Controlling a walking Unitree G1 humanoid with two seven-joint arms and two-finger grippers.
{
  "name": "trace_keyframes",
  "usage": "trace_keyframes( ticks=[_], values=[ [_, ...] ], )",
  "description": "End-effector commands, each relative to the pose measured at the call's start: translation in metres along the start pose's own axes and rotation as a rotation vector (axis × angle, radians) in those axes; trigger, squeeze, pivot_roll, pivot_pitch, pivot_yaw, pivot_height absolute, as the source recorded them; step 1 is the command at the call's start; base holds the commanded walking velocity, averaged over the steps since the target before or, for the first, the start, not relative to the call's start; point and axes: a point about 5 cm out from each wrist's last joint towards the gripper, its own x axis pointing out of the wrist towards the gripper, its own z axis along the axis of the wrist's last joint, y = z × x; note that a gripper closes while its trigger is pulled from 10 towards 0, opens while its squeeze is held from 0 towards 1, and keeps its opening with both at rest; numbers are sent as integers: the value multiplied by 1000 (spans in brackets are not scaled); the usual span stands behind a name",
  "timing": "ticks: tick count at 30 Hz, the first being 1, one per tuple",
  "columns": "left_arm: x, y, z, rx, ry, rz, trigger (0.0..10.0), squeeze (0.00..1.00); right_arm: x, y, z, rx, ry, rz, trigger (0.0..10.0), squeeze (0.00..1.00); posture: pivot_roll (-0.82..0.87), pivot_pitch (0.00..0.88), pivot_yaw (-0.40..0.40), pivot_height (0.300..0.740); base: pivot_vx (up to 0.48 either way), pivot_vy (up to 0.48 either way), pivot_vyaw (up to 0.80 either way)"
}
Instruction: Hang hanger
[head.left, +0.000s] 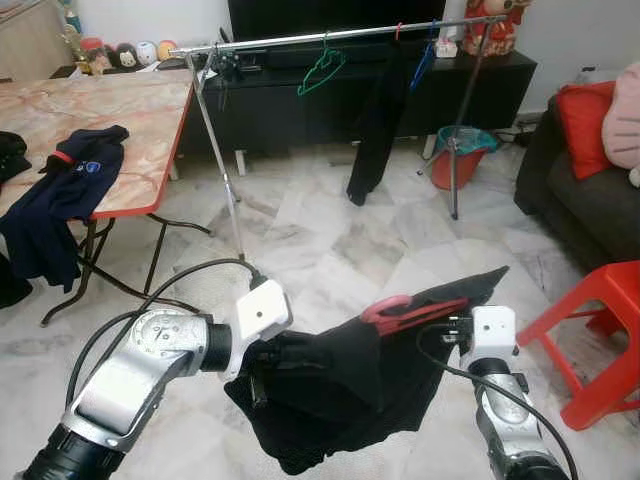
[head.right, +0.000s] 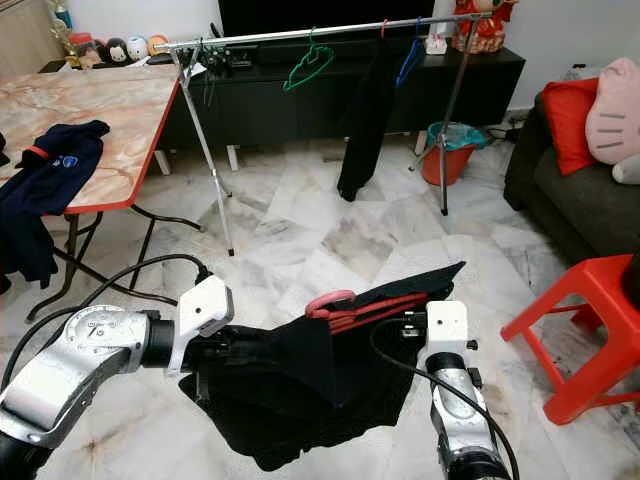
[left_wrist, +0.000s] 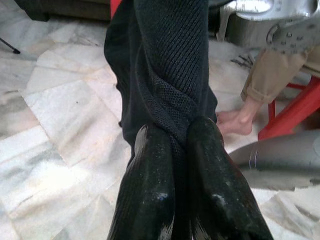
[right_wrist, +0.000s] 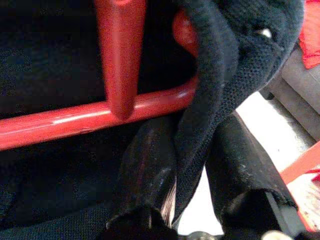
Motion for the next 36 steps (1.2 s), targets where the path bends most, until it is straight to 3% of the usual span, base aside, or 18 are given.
trace_keyframes(
  ticks=[1, 6, 9, 12, 15, 17, 18, 22, 26, 33, 34, 36],
  values=[
    [-4, -2, -2, 41, 48, -15, 10000, 0, 4, -4, 6, -12, -14, -8, 0, 0, 80, 0, 3, 740, 0, 0, 0],
    [-7, -2, -16, 93, 160, -21, 10000, 0, 4, -3, 4, -28, -3, 13, 0, 0, 82, 0, 1, 740, 0, 0, 0],
    [-10, 4, -34, 196, 305, -2, 10000, 0, 4, -1, 4, -38, 5, 31, 0, 0, 82, 0, 1, 740, 0, 0, 0],
    [-11, 6, -40, 243, 354, 6, 10000, 0, 4, 0, 3, -41, 9, 40, 0, 0, 80, 0, 1, 740, 0, 0, 0],
    [-15, 9, -52, 369, 465, 5, 10000, 0, 4, 3, 2, -50, 18, 65, 0, 0, 81, 0, -1, 740, 0, 0, 0],
    [-16, 10, -53, 415, 481, 9, 10000, 0, 4, 3, 2, -54, 20, 74, 0, 0, 83, 0, -2, 740, 0, 0, 0],
    [-16, 10, -53, 415, 481, 9, 10000, 0, 4, 3, 2, -54, 20, 74, 0, 0, 83, 0, -2, 740, 0, 0, 0],
    [-16, 25, -41, 565, 392, 116, 10000, 0, 4, 7, 1, -54, 31, 120, 0, 0, 81, 0, 0, 740, 0, 0, 0],
    [-21, 34, -33, 574, 317, 182, 10000, 0, 3, 9, -1, -67, 34, 141, 0, 0, 81, 0, 0, 740, 0, 0, 0],
    [-26, 33, -17, 670, 187, 145, 10000, 0, -1, 9, -7, -69, 59, 154, 0, 0, 86, 0, -4, 740, 0, 0, 0],
    [-26, 33, -17, 670, 187, 145, 10000, 0, -1, 9, -7, -69, 59, 154, 0, 0, 86, 0, -4, 740, 0, 0, 0],
    [-29, 31, -24, 776, 263, 70, 10000, 0, -1, 8, -7, -69, 62, 156, 0, 0, 89, 0, -3, 740, 0, 0, 0]
  ],
)
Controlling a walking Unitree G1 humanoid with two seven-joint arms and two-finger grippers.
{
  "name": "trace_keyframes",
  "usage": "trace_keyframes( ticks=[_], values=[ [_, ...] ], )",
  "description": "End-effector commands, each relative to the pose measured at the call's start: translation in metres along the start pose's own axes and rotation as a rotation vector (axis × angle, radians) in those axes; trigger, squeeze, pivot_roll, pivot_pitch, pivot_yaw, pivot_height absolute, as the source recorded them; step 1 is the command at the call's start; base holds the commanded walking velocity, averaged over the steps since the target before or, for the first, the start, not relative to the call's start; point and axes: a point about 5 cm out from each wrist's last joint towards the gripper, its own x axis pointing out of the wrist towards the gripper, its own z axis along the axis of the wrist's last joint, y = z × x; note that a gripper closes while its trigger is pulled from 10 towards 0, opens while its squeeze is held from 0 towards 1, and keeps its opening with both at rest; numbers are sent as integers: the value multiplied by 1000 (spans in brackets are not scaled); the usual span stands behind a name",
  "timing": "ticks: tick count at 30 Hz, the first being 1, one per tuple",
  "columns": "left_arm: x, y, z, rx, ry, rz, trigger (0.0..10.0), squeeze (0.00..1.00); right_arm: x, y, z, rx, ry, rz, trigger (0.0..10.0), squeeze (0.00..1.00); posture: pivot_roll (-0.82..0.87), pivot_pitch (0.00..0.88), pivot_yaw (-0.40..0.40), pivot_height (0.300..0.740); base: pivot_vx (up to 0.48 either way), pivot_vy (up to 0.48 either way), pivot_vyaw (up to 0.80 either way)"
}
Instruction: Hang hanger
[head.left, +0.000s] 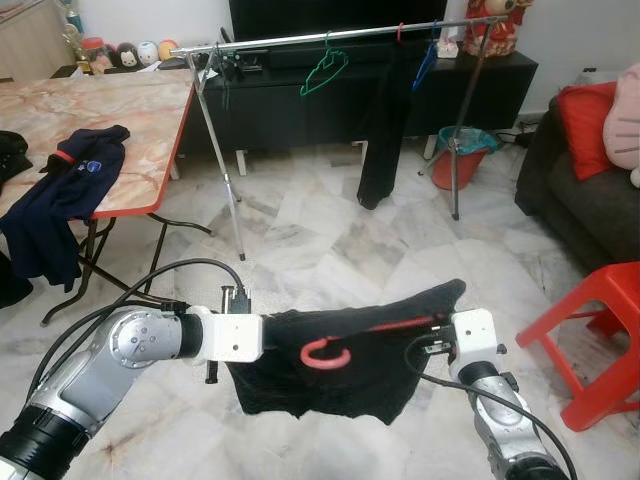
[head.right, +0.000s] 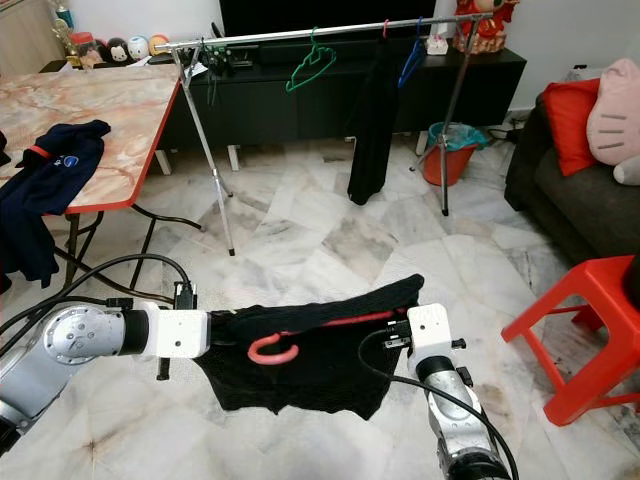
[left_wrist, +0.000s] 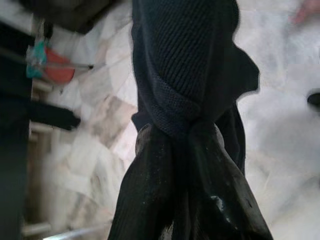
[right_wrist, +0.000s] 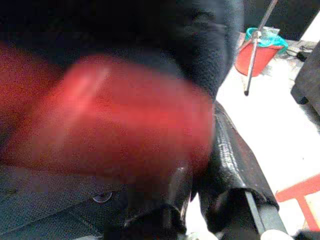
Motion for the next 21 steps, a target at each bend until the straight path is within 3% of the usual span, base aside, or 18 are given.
trace_keyframes(
  ticks=[1, 6, 12, 17, 18, 19, 21],
  values=[
    [-8, 1, -7, 105, 60, -57, 10000, 0, 1, -3, 1, -1, 8, -1, 0, 0, 89, 0, -3, 740, 0, 0, 0],
    [-8, -9, -33, 250, 247, -170, 10000, 0, 3, -4, 2, 0, 8, 4, 0, 0, 84, 0, 0, 740, 0, 0, 0],
    [-4, -18, -36, 265, 220, -191, 10000, 0, 3, -4, 2, 4, 10, 14, 0, 0, 86, 0, 0, 740, 0, 0, 0],
    [2, -20, -27, 251, 111, -155, 10000, 0, 2, 1, -2, -18, 40, 40, 0, 0, 89, 0, 1, 740, 0, 0, 0],
    [2, -20, -25, 254, 98, -153, 10000, 0, 2, 2, -3, -34, 51, 45, 3765, 0, 89, 0, 1, 740, 0, 0, 0],
    [3, -21, -23, 251, 82, -150, 10000, 0, 2, 5, -7, -57, 78, 61, 10000, 0, 91, 0, 1, 740, 0, 0, 0],
    [4, -22, -21, 260, 67, -158, 10000, 0, 1, 9, -9, -43, 91, 87, 10000, 0, 90, 0, 2, 740, 0, 0, 0]
  ],
)
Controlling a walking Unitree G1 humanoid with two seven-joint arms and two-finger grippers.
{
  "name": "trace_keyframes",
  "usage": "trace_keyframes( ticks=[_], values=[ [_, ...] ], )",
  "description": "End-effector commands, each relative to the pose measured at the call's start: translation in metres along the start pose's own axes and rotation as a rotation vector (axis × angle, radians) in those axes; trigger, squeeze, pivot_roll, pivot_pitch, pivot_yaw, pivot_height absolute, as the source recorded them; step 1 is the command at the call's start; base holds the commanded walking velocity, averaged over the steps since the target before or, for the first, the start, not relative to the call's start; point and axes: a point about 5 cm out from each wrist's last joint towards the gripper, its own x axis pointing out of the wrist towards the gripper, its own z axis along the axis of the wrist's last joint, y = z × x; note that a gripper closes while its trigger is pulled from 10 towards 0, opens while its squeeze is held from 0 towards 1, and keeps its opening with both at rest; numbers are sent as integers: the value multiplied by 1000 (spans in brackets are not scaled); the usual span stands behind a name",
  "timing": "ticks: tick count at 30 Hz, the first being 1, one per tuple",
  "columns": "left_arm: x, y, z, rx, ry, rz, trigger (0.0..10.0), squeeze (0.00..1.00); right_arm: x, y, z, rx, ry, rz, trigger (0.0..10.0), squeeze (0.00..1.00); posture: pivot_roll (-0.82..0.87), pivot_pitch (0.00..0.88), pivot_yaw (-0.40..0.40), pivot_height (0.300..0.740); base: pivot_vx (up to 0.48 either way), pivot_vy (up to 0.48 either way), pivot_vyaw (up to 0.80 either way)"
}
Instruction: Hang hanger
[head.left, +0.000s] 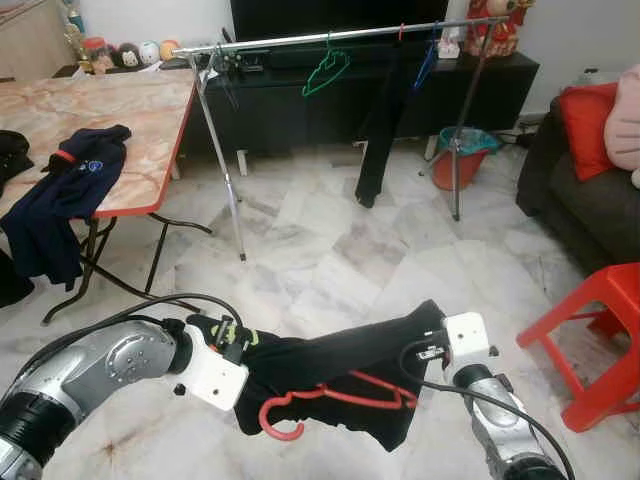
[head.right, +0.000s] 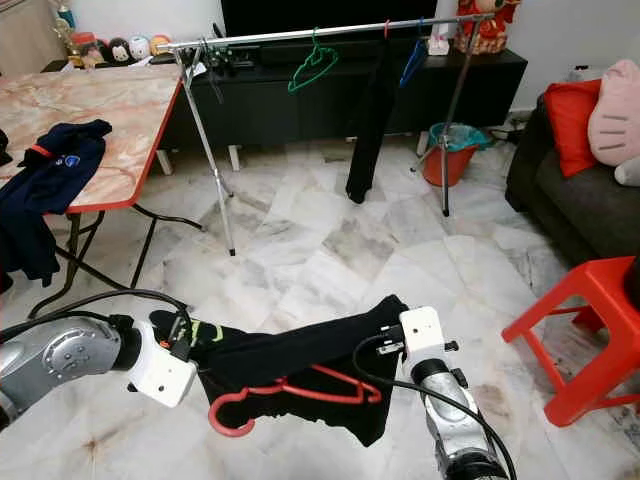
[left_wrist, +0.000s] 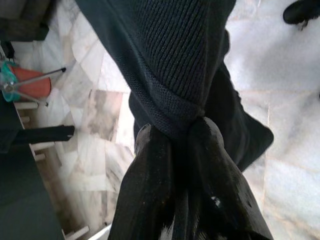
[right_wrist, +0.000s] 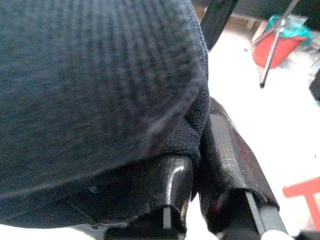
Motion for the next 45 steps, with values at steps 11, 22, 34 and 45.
trace_keyframes(
  ticks=[11, 22, 34, 45],
  values=[
    [0, -1, 0, 17, -35, -24, 10000, 0, -1, 20, -12, -2, 138, 295, 10000, 1000, 85, 0, 3, 740, 0, 0, 0],
    [6, -9, 4, 9, -57, -69, 10000, 0, -5, 25, -19, 64, 245, 492, 10000, 1000, 91, 0, 3, 740, 0, 0, 0],
    [8, -23, -3, -75, -16, -133, 10000, 0, 7, -33, 11, -169, 254, 366, 10000, 0, 75, 0, 13, 740, 0, 0, 0],
    [16, -22, -4, -369, -14, -133, 10000, 0, 12, -46, 81, -179, -104, 486, 10000, 0, 63, 0, 25, 740, 0, 0, 0]
  ],
)
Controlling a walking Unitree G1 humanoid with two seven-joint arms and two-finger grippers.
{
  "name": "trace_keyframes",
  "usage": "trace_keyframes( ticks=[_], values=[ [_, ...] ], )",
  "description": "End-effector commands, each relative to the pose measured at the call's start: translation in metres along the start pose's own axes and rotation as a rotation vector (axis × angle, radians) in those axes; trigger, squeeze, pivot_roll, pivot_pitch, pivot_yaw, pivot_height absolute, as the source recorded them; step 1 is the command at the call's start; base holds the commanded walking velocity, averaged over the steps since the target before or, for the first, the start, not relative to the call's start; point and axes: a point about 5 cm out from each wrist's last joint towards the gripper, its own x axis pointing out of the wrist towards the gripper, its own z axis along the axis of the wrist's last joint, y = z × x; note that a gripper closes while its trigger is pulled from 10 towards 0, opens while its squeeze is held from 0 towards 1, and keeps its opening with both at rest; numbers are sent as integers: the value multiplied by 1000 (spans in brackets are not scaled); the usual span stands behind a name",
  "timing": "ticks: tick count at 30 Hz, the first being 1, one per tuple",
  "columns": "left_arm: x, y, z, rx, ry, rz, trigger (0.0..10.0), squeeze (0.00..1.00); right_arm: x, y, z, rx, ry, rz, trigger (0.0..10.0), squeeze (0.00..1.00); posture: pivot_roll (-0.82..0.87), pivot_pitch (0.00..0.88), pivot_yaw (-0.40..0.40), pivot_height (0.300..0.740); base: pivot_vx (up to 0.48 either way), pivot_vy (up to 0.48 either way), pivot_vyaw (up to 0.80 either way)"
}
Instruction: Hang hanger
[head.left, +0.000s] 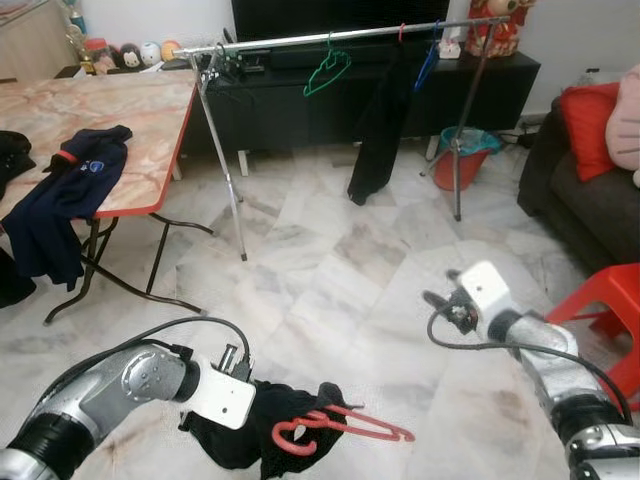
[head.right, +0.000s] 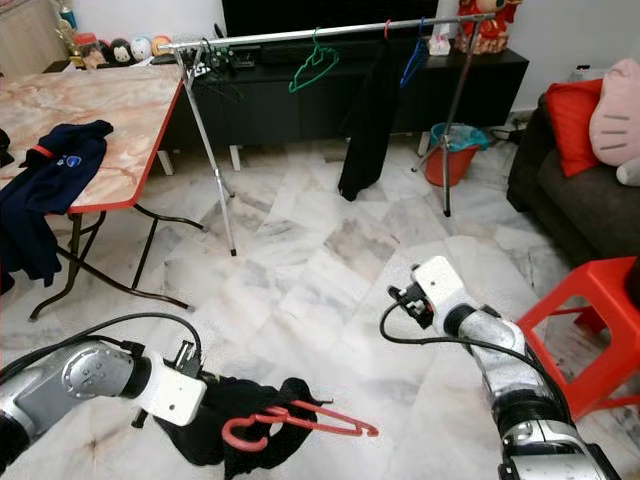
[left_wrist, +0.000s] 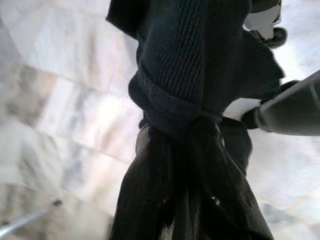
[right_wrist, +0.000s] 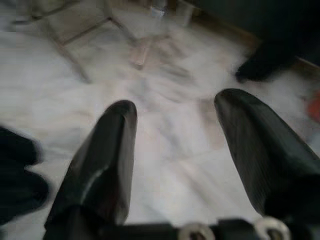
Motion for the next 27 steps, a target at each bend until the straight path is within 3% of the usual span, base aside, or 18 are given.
trace_keyframes(
  ticks=[1, 4, 6, 9, 12, 19, 24, 25, 26, 27],
  values=[
    [-6, 9, 6, -61, -38, 40, 10000, 0, 0, 6, 7, 12, -38, 107, 10000, 0, 62, 0, 26, 740, 0, 0, 0],
    [-9, 17, 13, -153, -83, 32, 10000, 0, -5, 18, 8, 32, -45, 264, 10000, 0, 65, 0, 24, 740, 0, 0, 0],
    [-12, 24, 15, -158, -78, 21, 10000, 0, -9, 26, 5, 37, -36, 366, 10000, 0, 65, 0, 24, 740, 0, 0, 0],
    [-12, 29, 17, -166, -72, 17, 10000, 0, -12, 31, 3, 41, -22, 418, 10000, 0, 68, 0, 24, 740, 0, 0, 0],
    [-12, 40, 26, -194, -113, 14, 10000, 0, -19, 40, 2, 52, -4, 534, 10000, 0, 62, 0, 26, 740, 0, 0, 0],
    [-6, 51, 38, -283, -182, -32, 10000, 0, -28, 40, 10, 97, -23, 625, 10000, 0, 57, 0, 29, 740, 0, 0, 0],
    [3, 63, 41, -409, -247, -24, 10000, 0, -37, 44, 13, 84, 4, 731, 10000, 0, 42, 0, 35, 740, 0, 0, 0],
    [5, 63, 40, -408, -232, -21, 10000, 0, -37, 44, 12, 83, 15, 733, 10000, 20, 42, 0, 35, 740, 0, 0, 0],
    [6, 63, 40, -408, -221, -22, 10000, 0, -37, 44, 12, 82, 21, 738, 10000, 345, 45, 0, 34, 740, 0, 0, 0],
    [7, 62, 40, -411, -214, -25, 10000, 0, -37, 45, 12, 84, 25, 743, 10000, 345, 46, 0, 33, 740, 0, 0, 0]
  ],
)
